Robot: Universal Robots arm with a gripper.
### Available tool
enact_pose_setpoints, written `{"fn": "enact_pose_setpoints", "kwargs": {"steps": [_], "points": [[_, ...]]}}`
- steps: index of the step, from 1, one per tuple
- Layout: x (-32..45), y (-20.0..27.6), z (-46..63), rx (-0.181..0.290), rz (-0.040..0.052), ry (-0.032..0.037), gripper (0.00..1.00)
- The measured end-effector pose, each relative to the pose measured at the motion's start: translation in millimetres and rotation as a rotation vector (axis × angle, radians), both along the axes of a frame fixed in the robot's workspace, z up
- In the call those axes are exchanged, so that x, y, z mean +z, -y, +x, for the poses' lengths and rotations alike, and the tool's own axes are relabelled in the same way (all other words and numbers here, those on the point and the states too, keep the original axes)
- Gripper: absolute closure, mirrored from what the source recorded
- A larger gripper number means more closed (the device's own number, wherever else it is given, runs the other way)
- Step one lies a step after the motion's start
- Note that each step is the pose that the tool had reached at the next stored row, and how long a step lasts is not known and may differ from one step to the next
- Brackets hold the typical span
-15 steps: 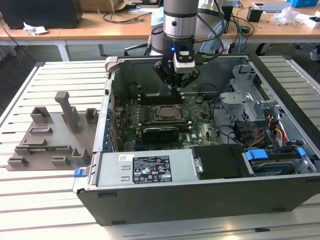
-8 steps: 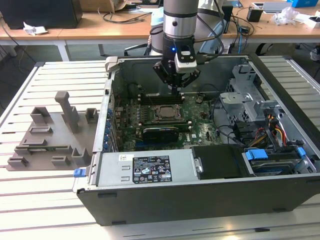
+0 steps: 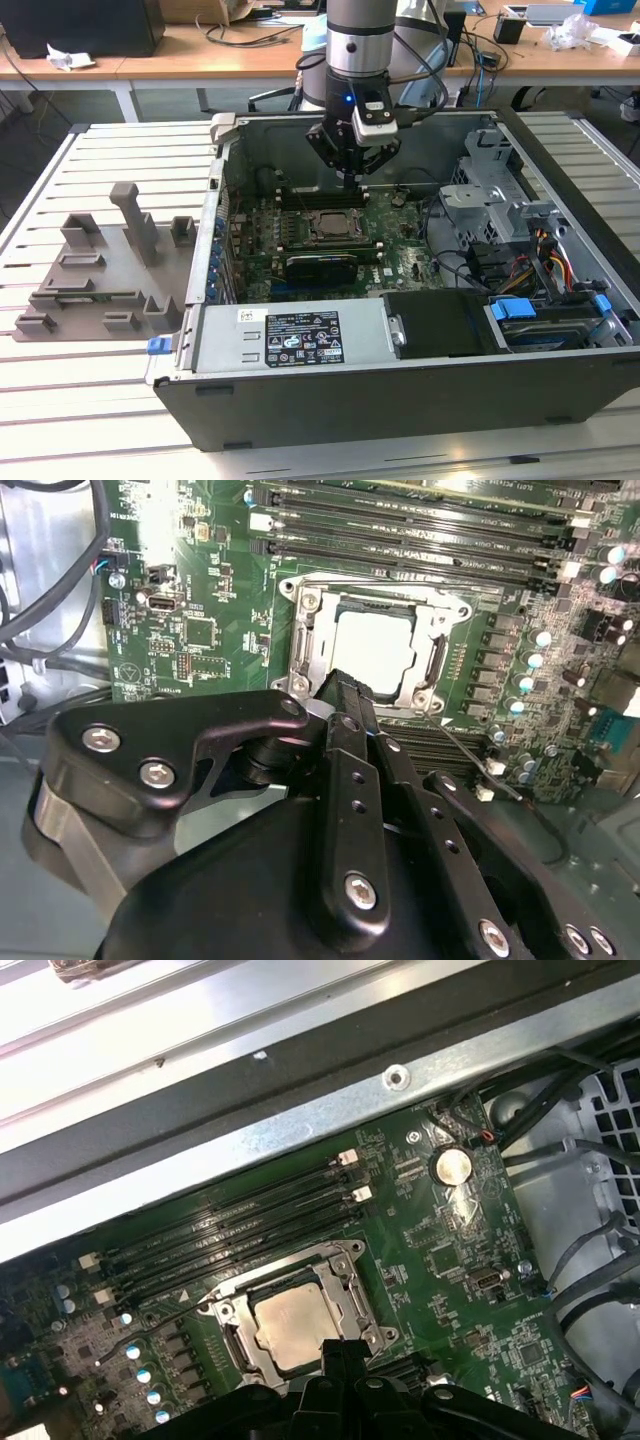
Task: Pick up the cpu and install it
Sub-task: 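Install the first cpu locking lever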
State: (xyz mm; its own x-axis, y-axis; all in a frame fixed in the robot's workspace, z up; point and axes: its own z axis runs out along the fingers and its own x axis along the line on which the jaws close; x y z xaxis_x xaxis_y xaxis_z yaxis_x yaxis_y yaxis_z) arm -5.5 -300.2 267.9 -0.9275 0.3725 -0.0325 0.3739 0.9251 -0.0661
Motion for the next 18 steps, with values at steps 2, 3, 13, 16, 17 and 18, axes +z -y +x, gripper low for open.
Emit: {"fn": "enact_pose_setpoints", "kwargs": {"steps": [2, 3, 13, 16, 17, 18], "points": [[0.0, 0.0, 0.0, 0.010, 0.0000, 0.0000, 0.89], [0.0, 0.0, 0.0, 0.016, 0.0000, 0.0000, 0.89], [0.0, 0.0, 0.0, 0.077, 0.0000, 0.0000, 0.89], [0.0, 0.0, 0.0, 0.091, 0.0000, 0.0000, 0.89], [0.0, 0.0, 0.0, 0.095, 0.0000, 0.0000, 0.89], [0.0, 0.0, 0.0, 0.102, 0.0000, 0.0000, 0.89]]}}
